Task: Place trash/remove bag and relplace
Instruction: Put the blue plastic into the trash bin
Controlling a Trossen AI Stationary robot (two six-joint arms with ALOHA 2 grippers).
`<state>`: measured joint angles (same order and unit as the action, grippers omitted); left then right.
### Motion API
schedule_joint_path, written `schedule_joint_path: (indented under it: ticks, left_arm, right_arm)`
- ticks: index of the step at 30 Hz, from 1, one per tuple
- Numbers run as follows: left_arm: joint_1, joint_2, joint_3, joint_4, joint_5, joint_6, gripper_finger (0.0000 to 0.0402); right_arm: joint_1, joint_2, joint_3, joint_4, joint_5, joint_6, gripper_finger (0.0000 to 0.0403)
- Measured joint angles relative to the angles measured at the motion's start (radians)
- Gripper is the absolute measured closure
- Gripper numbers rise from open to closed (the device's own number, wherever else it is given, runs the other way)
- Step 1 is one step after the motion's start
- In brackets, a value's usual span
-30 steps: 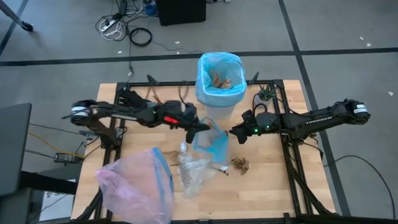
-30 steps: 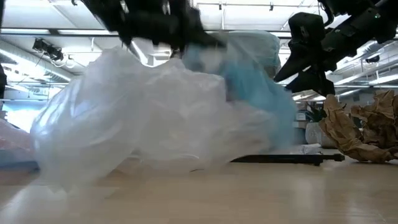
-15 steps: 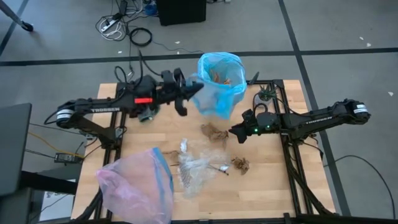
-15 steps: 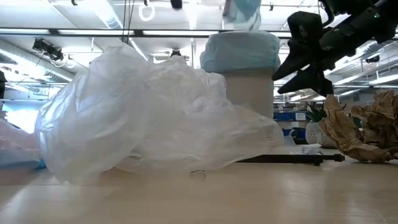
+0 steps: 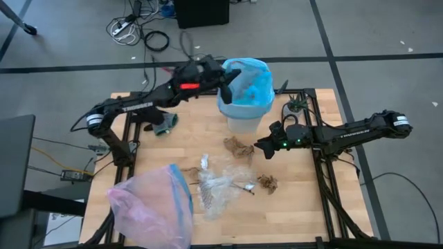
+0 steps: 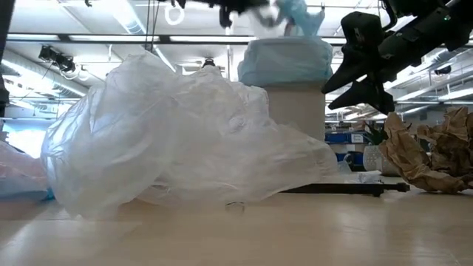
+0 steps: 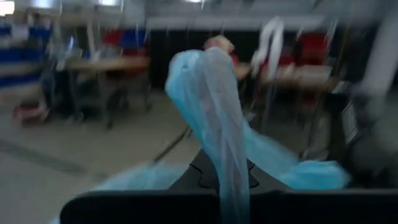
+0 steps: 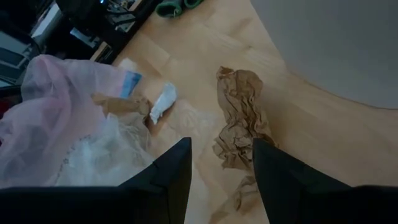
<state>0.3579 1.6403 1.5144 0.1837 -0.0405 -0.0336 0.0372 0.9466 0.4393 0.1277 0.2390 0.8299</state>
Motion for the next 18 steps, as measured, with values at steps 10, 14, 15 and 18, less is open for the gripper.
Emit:
schedule_joint_path:
  ticks: [10,14,15,18]
  left_arm:
    - [0.004,0.061,0.039,-0.096,-0.095,0.066,0.0401]
    - [0.015,0.063,0.038,-0.19,-0.115,0.082,0.0401]
    - [0.015,0.063,0.038,-0.21,-0.116,0.082,0.0401]
    - [0.014,0.063,0.038,-0.243,-0.115,0.08,0.0401]
  right_arm:
    - [-0.002,0.0,-0.001,-0.038,0.034,-0.03,0.0245]
    - [-0.017,0.0,-0.001,-0.039,0.04,-0.045,0.0245]
    - [-0.022,0.0,-0.001,-0.04,0.042,-0.047,0.0245]
    - [-0.04,0.0,-0.001,-0.04,0.042,-0.048,0.0245]
